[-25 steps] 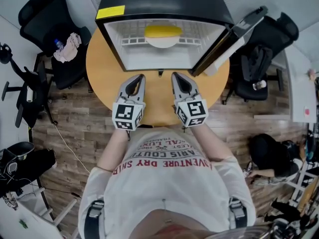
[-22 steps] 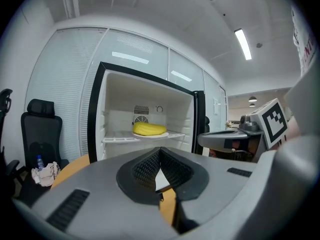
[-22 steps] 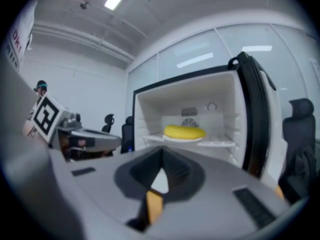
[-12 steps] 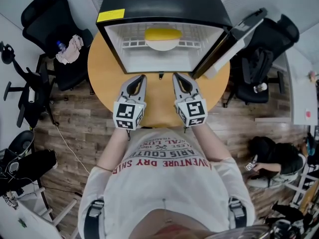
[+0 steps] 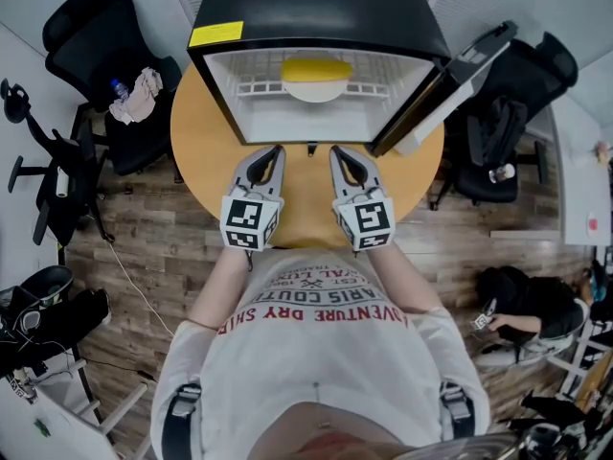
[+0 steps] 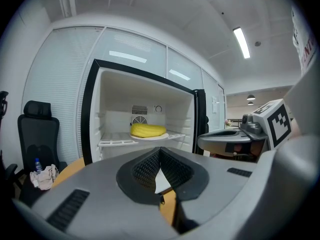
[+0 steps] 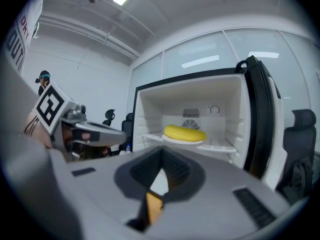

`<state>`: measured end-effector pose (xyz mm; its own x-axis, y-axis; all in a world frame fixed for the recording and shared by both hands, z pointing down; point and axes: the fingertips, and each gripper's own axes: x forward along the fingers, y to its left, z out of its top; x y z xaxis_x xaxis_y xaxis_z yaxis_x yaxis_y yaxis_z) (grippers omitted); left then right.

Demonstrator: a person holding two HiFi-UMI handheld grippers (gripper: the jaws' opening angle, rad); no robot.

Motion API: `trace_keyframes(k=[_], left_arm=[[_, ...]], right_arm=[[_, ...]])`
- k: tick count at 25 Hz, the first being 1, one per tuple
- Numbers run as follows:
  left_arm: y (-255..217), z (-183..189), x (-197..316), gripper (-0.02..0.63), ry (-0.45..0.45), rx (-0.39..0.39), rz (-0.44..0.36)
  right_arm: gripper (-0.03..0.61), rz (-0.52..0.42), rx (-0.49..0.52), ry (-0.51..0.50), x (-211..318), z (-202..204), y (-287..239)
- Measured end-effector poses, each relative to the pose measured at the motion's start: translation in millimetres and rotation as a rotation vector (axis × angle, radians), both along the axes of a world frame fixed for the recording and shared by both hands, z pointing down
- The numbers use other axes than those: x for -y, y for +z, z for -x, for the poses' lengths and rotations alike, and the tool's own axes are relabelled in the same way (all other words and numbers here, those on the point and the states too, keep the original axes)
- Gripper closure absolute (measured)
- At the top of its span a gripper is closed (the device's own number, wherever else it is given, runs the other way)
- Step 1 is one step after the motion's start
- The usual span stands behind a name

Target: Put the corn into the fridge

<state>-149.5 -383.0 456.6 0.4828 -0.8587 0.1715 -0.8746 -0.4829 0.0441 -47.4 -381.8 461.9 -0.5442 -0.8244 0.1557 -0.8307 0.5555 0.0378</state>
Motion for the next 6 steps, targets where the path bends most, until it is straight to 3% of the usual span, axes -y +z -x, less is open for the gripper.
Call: trace_keyframes(k=[6], left_arm=[[3.3,1.0,5.9,0.586,0.002,-0.004,0.008]], right_arm=[[0.551,0.007,0.008,-0.002,5.3,2.6,0.6]])
